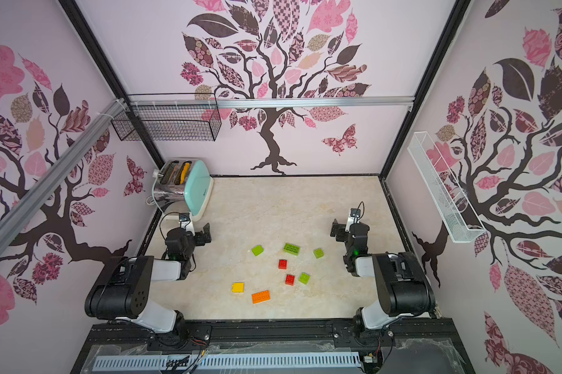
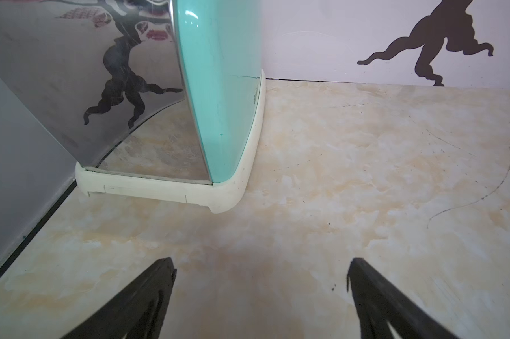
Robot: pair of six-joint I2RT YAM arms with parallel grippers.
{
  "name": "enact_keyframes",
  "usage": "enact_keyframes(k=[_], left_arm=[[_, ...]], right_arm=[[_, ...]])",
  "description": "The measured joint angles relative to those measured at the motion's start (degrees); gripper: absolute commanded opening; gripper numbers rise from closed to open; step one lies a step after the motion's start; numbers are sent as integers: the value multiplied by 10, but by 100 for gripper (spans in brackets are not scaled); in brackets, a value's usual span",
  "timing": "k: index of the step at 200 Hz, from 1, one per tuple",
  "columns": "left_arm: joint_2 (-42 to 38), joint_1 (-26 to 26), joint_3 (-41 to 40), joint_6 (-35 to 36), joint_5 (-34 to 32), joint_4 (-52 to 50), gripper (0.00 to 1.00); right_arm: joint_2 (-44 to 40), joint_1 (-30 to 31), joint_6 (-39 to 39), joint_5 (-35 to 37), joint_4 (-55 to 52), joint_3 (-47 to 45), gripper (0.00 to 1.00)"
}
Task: Assemble a giraffe with lego
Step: Adjust the lego brick at the center of the board.
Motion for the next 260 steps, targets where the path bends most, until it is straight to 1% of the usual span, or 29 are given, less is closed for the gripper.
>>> enact_keyframes(k=[154,177,192,222,234,239,260], left_arm=[[0,0,0,0,0,0,98],[-7,0,1,-1,-2,-9,98],[-37,0,11,1,3,-51,98],[-156,-8,51,19,31,-151,98],[-198,-18,94,25,37,-219,98],[-211,-21,124,28,40,-265,98],[-236,-28,231,27,49,-400,98]], right_arm=[[0,0,0,0,0,0,100],[-5,0,2,16,-3,0,100],[-38,0,14,38,-61,4,99],[-146,0,55,58,-213,63,99],[-195,0,85,59,-274,88,100],[-216,0,103,60,-303,99,99],[-292,0,196,71,-428,144,100]])
